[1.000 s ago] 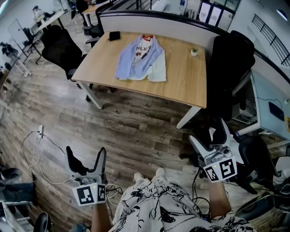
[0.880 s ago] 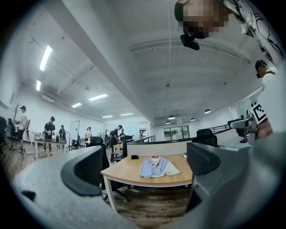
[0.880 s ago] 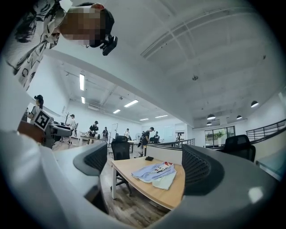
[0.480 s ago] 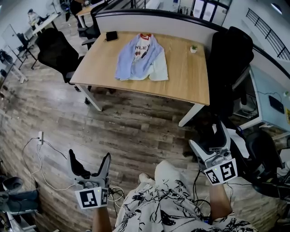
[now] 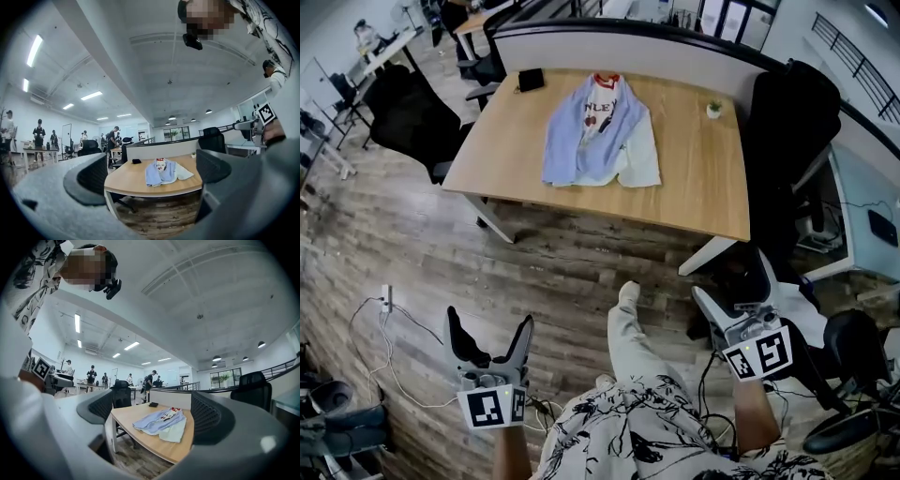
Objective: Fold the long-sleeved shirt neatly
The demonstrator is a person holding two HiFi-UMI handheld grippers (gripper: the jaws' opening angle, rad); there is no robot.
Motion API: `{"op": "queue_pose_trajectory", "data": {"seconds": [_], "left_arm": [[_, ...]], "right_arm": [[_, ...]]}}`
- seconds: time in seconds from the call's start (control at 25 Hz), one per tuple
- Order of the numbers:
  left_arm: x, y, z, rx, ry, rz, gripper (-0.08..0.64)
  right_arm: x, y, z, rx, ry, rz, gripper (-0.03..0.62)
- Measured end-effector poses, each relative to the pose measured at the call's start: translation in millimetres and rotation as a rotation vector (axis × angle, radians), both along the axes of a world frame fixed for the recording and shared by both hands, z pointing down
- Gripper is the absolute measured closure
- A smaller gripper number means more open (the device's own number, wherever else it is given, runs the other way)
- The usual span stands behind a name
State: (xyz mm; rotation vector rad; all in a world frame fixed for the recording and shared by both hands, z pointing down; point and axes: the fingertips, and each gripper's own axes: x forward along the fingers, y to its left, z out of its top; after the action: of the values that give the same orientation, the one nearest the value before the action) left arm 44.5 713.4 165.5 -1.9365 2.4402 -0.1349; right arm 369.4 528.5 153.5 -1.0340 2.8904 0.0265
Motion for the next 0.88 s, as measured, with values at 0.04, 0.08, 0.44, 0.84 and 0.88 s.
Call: {"op": "queue_pose_trajectory", "data": {"seconds": [0.04,0.08,0.44,0.84,0.88], "left_arm": [[-7.2,-17.6,3.2,-0.005,0.0,0.002,-0.021],[-14.8,-36.6,5.8,-0.009,0.0,0.004,-0.021],[-91.9,-228.5,-25.8,-0.002,-0.031,-0.008,-0.021],[-144.9,-370.1,-31.4,-0.018,-0.014,-0.004,-0.021],[-152.5,-377.5,-28.5,-0.026,-0.012,-0.001,-0.021]], "right_arm": [[-8.5,-18.5,3.0,0.0,-0.003,-0.001,0.075],[-16.9,-38.7,5.5,0.0,-0.007,-0.001,0.075],[-81.6,-232.8,-14.8,0.011,-0.009,-0.001,0.075],[-136.6,-373.3,-15.5,-0.009,0.02,0.008,0.075],[-145.0,-380.1,-13.0,-0.014,0.024,0.006,0.075]]}}
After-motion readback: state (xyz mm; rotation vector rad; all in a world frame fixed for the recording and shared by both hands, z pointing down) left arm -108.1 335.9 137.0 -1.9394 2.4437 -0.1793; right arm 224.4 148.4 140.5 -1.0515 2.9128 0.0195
